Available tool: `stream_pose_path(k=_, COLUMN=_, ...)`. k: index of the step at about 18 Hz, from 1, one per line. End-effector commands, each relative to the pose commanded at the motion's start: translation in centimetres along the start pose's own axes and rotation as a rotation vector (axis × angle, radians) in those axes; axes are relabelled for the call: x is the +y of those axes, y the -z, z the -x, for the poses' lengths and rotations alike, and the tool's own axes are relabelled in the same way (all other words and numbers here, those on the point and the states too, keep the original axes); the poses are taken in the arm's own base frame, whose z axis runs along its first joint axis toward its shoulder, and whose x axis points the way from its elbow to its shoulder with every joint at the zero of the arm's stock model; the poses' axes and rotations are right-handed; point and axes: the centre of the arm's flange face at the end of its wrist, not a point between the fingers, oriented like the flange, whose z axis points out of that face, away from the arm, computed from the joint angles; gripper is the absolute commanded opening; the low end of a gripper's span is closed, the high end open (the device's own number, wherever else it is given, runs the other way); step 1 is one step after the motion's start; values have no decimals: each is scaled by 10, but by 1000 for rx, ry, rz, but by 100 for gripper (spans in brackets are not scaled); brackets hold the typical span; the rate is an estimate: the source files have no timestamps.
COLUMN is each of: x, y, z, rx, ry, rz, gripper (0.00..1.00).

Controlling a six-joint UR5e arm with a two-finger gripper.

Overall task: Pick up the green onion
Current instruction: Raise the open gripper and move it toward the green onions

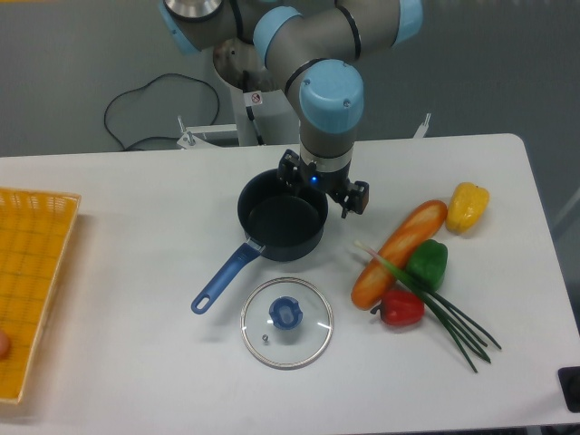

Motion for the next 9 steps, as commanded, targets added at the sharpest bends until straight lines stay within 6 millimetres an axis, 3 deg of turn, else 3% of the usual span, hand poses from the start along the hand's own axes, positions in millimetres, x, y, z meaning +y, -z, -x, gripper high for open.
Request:
stream_pose_path(k=4, x=-6, y=4, z=11, rx=-5, ry=105, rz=-6, gripper=100)
stream_pose_path(k=9, x=-6, y=-9, z=27, rx=-11, ry=269, rz=-14, gripper=100)
